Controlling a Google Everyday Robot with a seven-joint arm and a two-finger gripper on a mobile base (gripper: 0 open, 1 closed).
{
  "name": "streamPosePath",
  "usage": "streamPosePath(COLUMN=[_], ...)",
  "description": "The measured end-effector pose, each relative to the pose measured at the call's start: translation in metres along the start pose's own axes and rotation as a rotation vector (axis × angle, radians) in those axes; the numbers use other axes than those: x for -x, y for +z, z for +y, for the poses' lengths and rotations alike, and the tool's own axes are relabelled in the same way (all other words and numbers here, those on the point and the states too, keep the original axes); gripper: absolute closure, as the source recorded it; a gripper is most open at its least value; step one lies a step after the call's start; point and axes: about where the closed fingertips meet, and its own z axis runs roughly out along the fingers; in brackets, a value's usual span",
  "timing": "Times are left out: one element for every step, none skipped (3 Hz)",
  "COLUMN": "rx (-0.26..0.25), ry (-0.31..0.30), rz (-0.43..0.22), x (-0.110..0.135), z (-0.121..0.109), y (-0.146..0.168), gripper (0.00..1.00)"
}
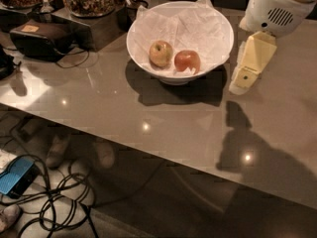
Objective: Pick apple from white bowl
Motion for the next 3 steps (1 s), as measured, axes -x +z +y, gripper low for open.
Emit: streamPosePath(rx=[0.025, 0.010, 0.021], ry=[0.054, 0.050, 0.079], rz=[-0.015, -0.031, -0.069], x=[0.0421, 0.0480, 0.0508], z=[-0.0347, -0.0386, -0.0442], y=[0.0193, 0.0197, 0.0252], gripper=[0.00, 0.00, 0.00])
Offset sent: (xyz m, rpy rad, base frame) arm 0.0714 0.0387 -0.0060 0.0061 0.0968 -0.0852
